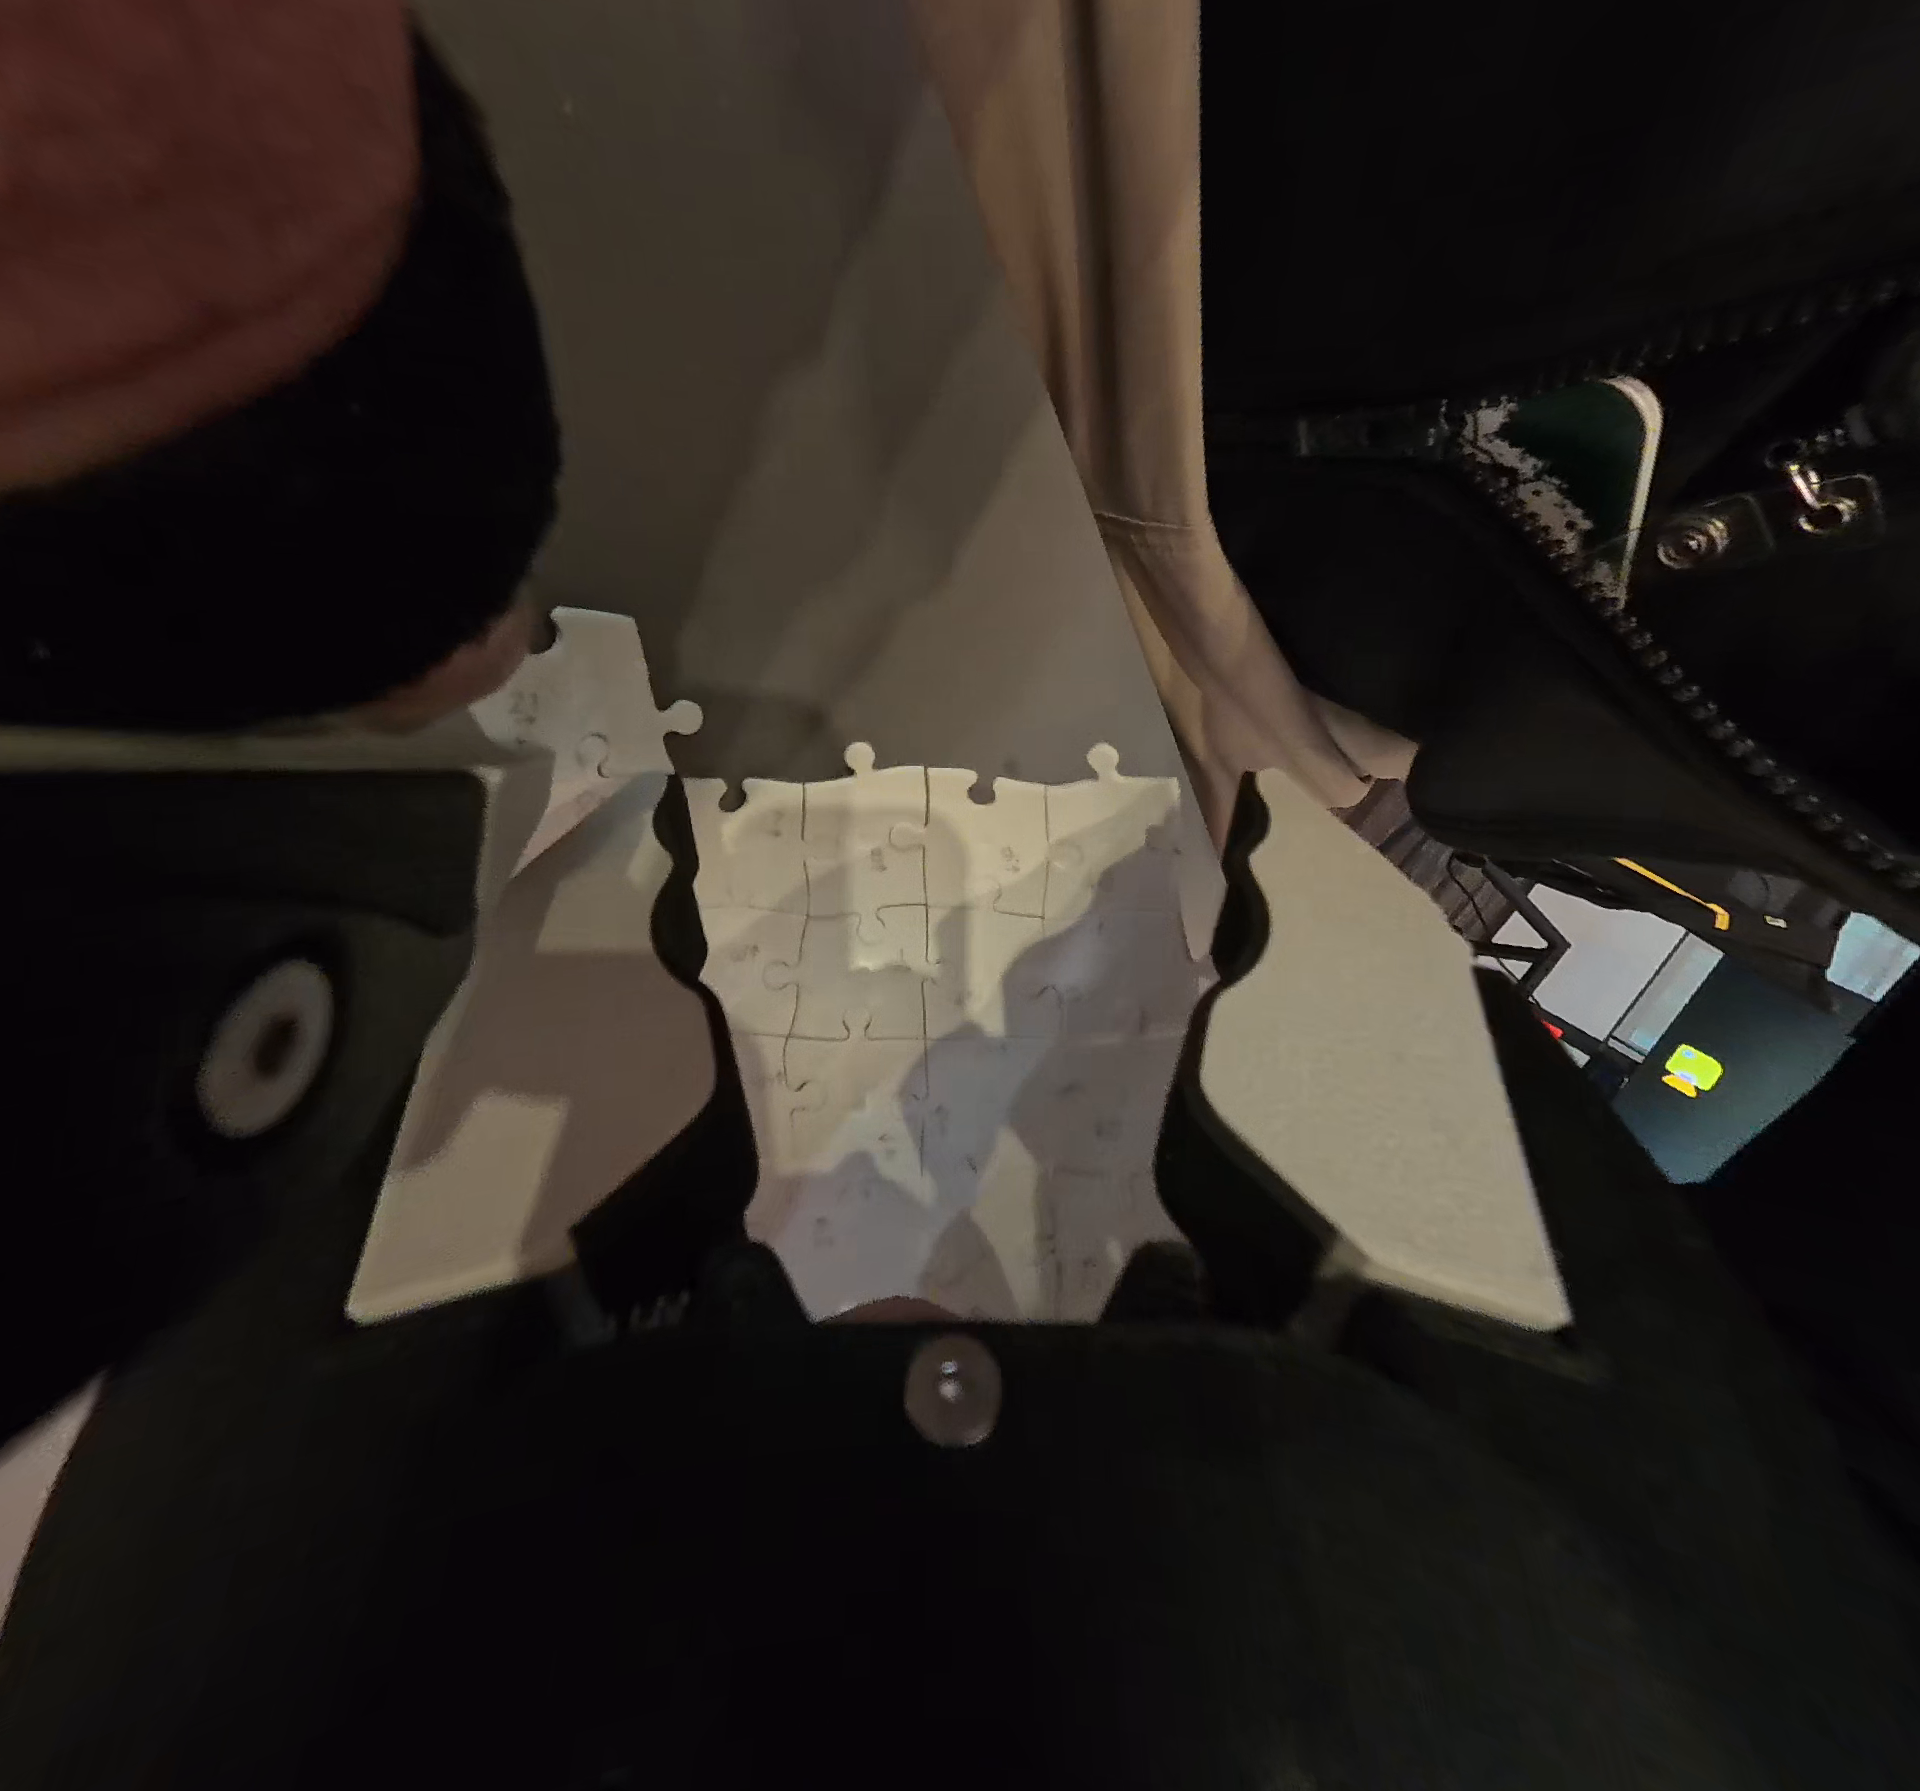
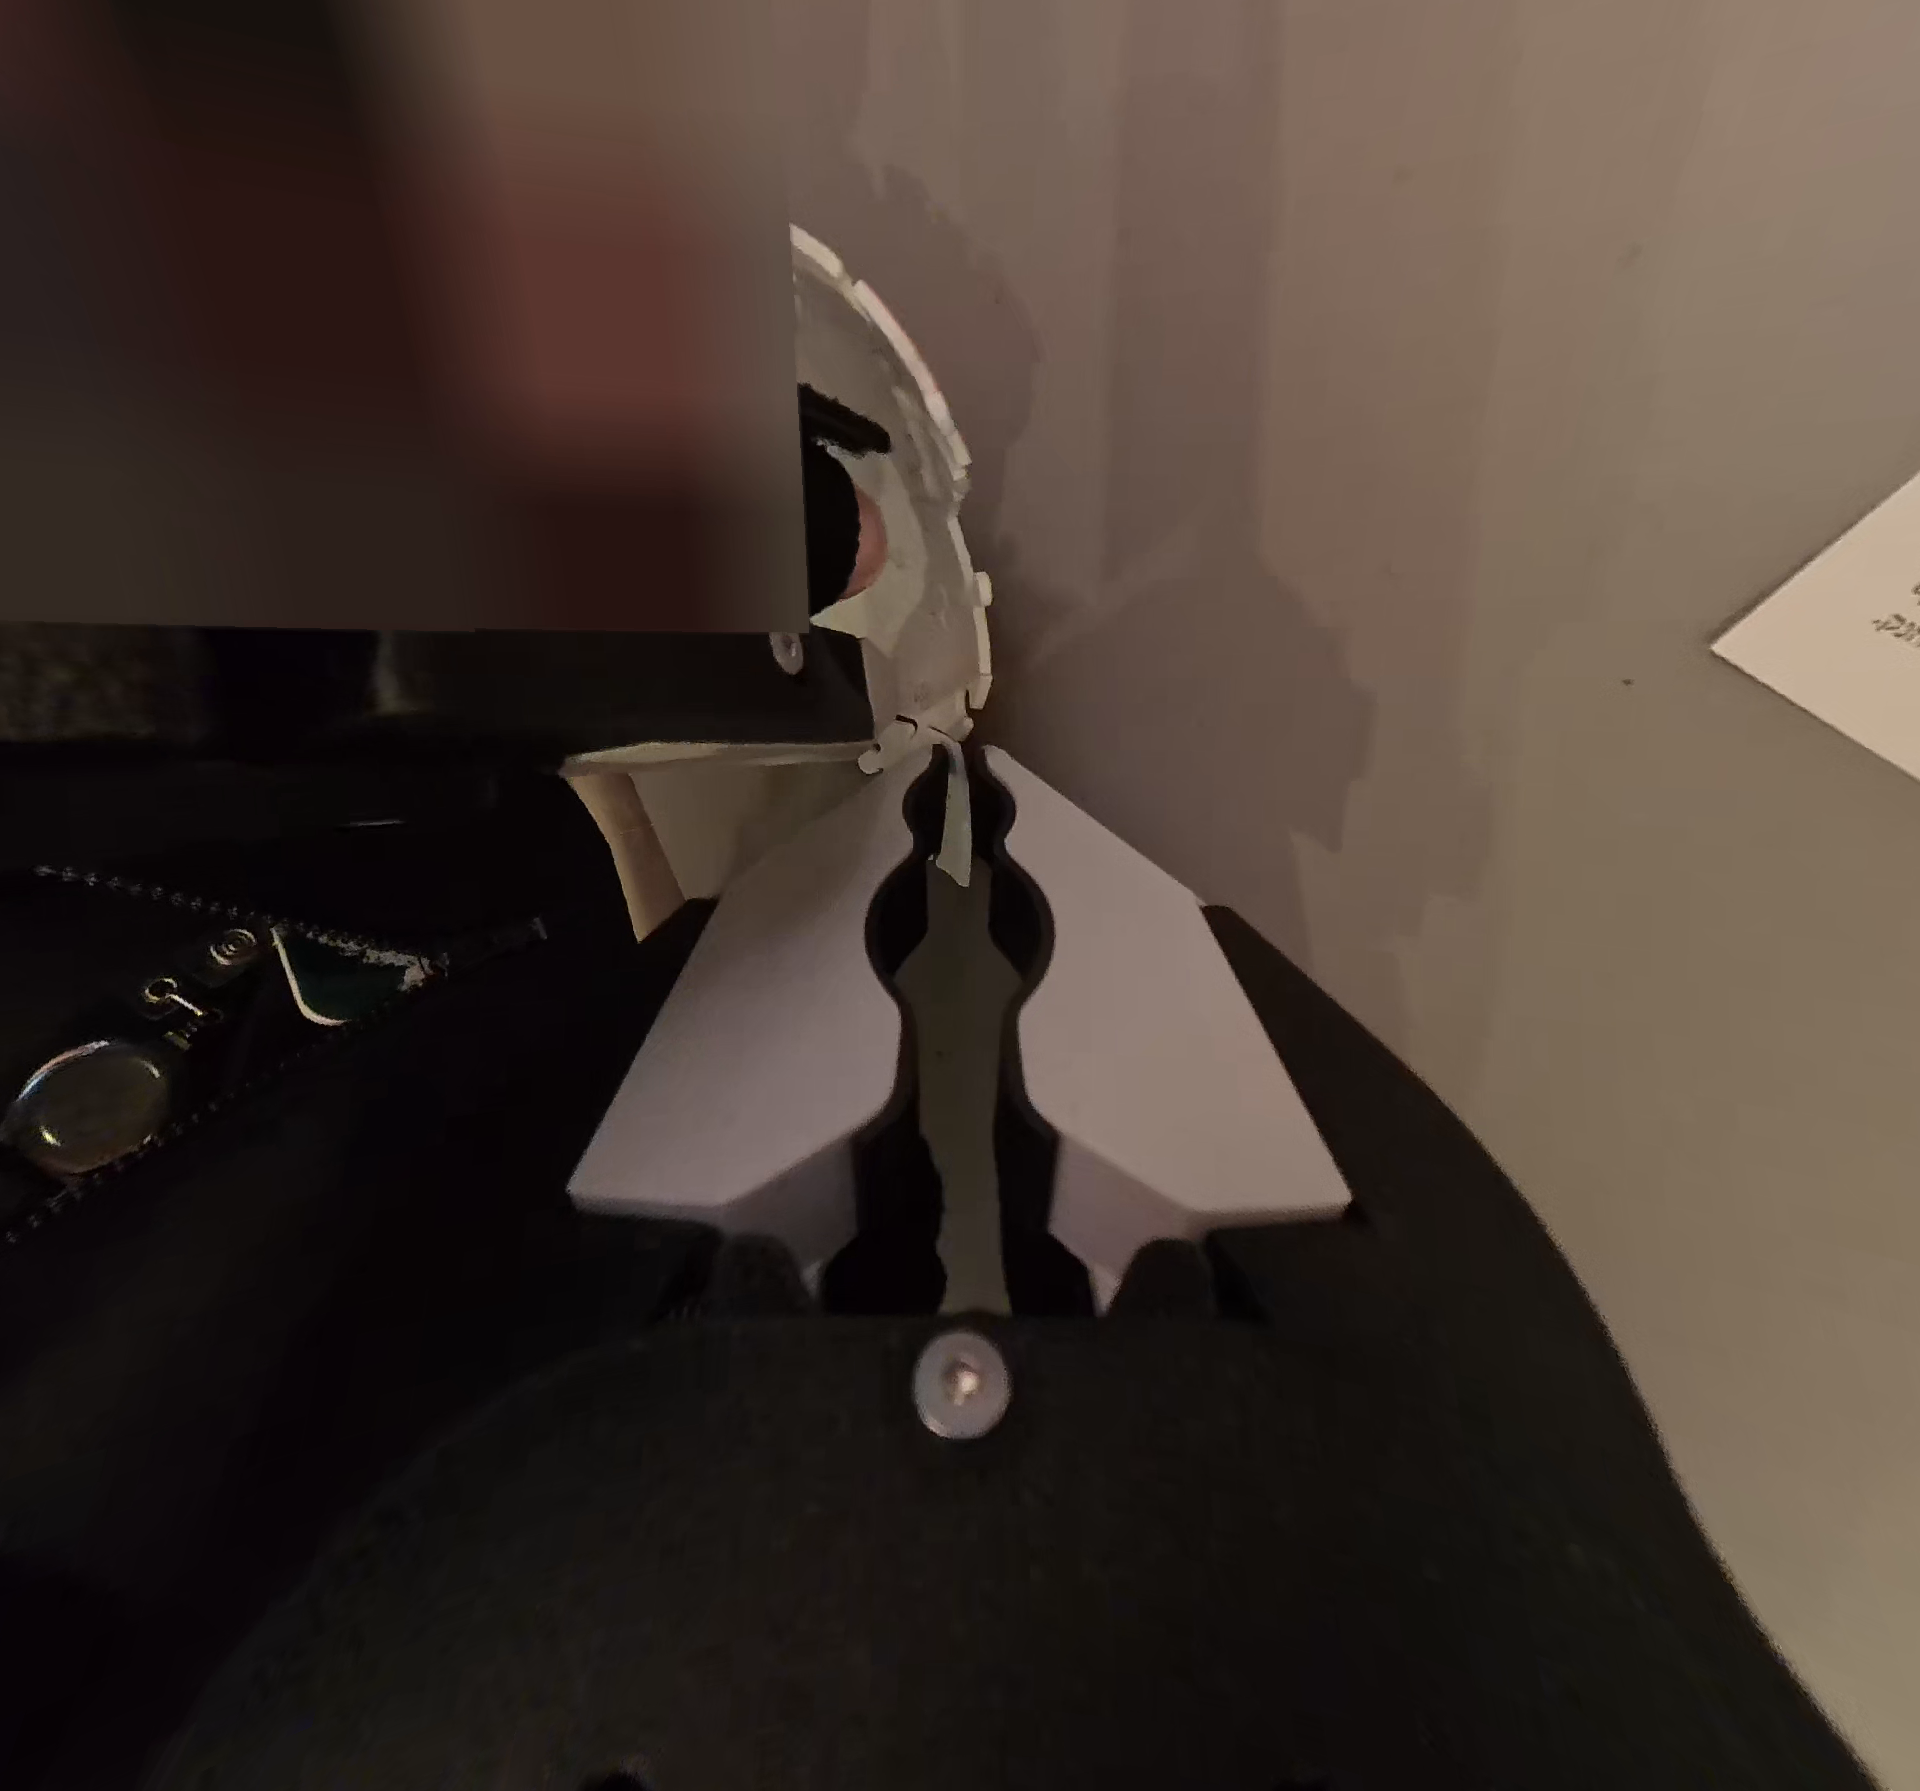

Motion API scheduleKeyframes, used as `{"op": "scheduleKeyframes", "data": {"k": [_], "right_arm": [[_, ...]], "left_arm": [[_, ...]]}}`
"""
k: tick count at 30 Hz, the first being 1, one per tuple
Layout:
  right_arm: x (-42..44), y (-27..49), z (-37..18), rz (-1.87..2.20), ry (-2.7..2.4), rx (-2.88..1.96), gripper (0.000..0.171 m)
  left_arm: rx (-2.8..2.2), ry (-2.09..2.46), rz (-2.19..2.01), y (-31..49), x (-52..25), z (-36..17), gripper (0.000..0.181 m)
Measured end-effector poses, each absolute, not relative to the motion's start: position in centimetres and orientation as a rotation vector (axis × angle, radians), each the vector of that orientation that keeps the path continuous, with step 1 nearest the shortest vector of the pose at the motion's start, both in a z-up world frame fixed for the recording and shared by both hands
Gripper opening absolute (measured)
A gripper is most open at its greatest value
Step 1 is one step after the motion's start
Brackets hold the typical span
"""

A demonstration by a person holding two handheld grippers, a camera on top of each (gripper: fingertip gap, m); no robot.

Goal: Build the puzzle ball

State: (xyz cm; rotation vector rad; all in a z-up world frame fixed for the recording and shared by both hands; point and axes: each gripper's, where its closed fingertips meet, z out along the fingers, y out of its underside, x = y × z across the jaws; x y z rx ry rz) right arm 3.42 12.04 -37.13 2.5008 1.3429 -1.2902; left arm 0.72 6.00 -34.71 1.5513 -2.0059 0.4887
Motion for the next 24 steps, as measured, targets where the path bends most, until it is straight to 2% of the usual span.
{"op": "scheduleKeyframes", "data": {"k": [1,11,14,16,24], "right_arm": [[3.4,12.1,-37.1,-1.295,1.337,2.506,0.002],[3.1,12.4,-37.0,-1.388,1.248,2.557,0.003],[3.3,13.0,-36.5,-1.456,1.182,2.584,0.014],[3.6,13.3,-36.0,-1.485,1.173,2.603,0.015],[3.1,12.5,-36.3,-1.573,1.157,2.583,0.000]], "left_arm": [[1.553,-2.003,0.488,6.0,0.8,-34.7,0.096],[1.568,-2.002,0.498,6.3,0.9,-34.8,0.092],[1.570,-1.990,0.509,6.2,0.9,-34.7,0.092],[1.566,-1.994,0.518,6.2,0.8,-34.6,0.093],[1.553,-1.986,0.563,6.3,0.8,-34.6,0.094]]}}
